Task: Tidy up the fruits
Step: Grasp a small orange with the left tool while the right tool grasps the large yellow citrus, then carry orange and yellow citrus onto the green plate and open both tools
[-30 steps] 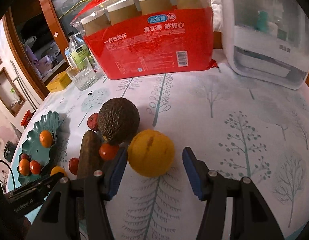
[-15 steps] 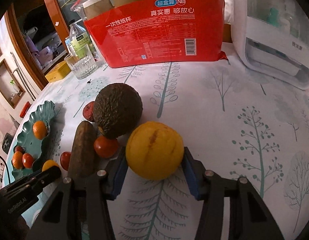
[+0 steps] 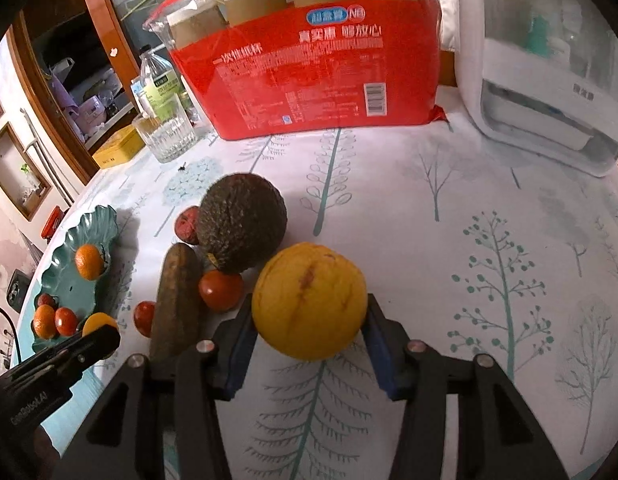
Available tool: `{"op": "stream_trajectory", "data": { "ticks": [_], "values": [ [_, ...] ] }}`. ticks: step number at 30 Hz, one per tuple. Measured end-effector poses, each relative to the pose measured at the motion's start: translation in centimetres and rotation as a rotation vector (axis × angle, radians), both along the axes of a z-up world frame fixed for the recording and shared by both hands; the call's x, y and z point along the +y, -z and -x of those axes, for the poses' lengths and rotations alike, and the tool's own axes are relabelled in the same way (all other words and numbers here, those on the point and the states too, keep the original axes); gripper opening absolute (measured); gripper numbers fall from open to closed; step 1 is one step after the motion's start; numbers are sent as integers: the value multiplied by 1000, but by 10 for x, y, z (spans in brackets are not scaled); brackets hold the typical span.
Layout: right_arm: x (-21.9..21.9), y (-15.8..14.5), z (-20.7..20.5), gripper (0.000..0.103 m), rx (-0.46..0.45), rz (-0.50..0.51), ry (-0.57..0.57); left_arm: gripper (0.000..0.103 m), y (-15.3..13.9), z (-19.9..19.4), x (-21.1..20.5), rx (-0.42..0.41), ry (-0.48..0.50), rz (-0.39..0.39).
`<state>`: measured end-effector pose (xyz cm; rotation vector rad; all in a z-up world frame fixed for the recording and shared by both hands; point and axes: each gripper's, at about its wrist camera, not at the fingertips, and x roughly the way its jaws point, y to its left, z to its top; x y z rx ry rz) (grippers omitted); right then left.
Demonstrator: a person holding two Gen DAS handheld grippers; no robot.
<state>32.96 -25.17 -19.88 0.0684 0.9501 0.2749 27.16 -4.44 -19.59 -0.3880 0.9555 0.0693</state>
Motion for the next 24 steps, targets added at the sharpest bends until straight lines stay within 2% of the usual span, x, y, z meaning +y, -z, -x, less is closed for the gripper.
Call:
{"op": "stream_trajectory", "data": {
  "ticks": [9,15,24],
  "values": [
    [3,-36,26,50,-34,-16,-22,29,-42,21,8,-64,-2,-7],
    [17,-56,53,50,-48,-28,-67,29,-66,45,19,-73,-13,-11],
    [47,-72,93,50,-52,-31,-140,29,-85,88,43,-82,-39,-25]
  ]
}}
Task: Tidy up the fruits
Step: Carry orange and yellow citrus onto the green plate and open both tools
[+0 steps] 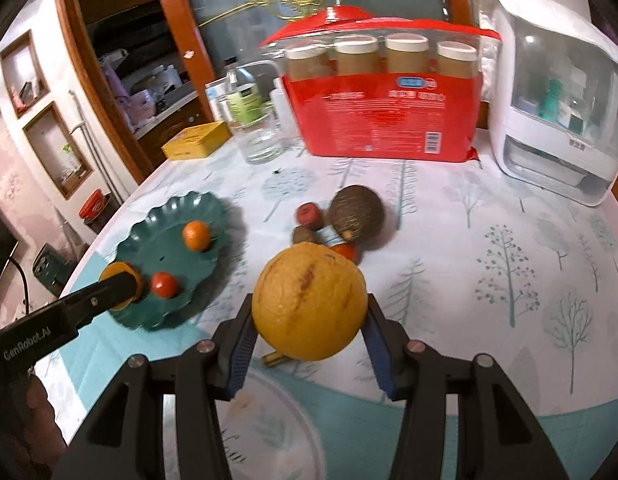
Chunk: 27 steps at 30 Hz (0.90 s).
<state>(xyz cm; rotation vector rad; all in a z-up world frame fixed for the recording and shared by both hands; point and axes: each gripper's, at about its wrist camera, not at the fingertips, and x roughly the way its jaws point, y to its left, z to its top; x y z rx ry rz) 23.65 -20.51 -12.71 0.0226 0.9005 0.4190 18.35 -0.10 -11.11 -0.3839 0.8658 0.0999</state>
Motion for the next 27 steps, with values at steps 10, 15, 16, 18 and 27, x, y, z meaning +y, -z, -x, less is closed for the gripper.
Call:
{"op": "stream_trajectory", "data": {
  "ticks": [10,15,16,18,27],
  "values": [
    [35,0,31,50,16,9,-52,29,0,31,38,9,-22,-4],
    [55,2,41,50,28,20,-48,29,0,36,66,10,-32,4],
    [60,2,43,50,31,22,-47,29,0,37,71,10,-34,4],
    [69,3,46,50,35,27,-46,29,-1,38,82,11,-32,1],
    [118,8,51,50,56,18,-13,29,-6,26,139,-1,2,-33]
  ]
}}
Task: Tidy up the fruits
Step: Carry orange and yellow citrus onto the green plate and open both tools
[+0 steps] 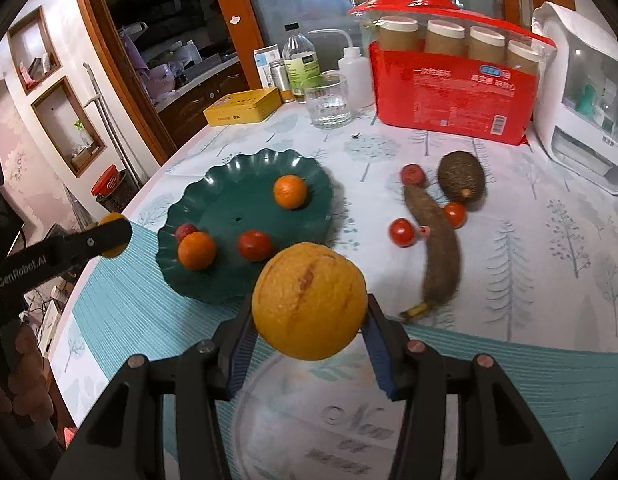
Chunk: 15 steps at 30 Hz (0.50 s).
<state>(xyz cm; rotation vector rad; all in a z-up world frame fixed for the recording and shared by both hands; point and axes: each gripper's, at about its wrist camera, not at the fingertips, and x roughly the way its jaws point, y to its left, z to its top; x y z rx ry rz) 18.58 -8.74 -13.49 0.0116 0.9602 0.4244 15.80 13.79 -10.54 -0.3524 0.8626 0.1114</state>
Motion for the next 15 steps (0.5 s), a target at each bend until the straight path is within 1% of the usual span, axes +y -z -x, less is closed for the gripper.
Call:
{"op": "stream_trajectory", "data": {
  "ticks": [8,15],
  "values": [
    [46,11,-6,50,17,-20,32,29,2,-26,44,-25,42,-8],
    [82,30,-15,50,53,-15,52,29,22,-59,68,3,100,-8]
  ]
}}
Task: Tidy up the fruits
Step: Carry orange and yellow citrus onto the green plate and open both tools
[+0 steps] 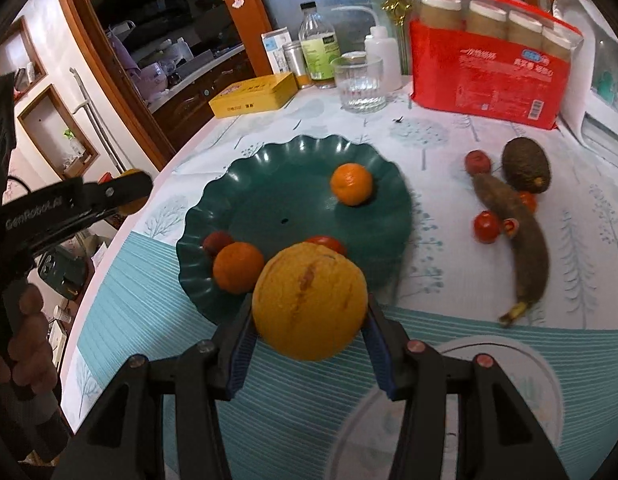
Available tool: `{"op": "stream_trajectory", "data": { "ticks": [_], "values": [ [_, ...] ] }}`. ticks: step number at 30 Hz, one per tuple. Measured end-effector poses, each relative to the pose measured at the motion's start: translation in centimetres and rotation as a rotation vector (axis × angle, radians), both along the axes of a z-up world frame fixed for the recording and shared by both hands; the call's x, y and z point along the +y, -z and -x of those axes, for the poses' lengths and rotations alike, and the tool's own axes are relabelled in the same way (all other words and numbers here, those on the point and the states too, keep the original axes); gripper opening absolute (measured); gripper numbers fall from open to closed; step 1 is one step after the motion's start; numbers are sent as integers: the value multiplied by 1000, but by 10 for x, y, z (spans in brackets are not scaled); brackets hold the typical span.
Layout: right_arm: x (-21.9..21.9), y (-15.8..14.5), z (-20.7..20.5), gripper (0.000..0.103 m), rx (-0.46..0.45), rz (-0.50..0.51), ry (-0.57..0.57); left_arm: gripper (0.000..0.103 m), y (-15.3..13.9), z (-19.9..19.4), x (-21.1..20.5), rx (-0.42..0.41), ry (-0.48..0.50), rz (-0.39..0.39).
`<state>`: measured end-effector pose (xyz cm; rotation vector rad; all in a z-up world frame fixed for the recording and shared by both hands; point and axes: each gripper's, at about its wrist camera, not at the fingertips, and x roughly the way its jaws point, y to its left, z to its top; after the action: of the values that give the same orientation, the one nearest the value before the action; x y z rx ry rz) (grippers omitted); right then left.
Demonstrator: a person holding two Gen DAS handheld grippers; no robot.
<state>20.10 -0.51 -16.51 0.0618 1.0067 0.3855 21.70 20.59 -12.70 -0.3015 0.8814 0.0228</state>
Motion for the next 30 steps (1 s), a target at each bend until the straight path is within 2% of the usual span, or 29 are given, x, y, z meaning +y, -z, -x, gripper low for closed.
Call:
{"op": "stream_trajectory", "data": {
  "ticks": [10,19,24,30],
  "values": [
    [30,22,-9,51,65,21,16,29,44,-27,10,83,69,34],
    [44,29,-9,52,83,75,-2,30,60,-35,14,112,72,69],
    [43,26,-11,53,67,87,25,37,59,-33,15,108,69,60],
    [38,23,-10,58,79,82,57,58,51,-29,19,120,60,48]
  ]
}}
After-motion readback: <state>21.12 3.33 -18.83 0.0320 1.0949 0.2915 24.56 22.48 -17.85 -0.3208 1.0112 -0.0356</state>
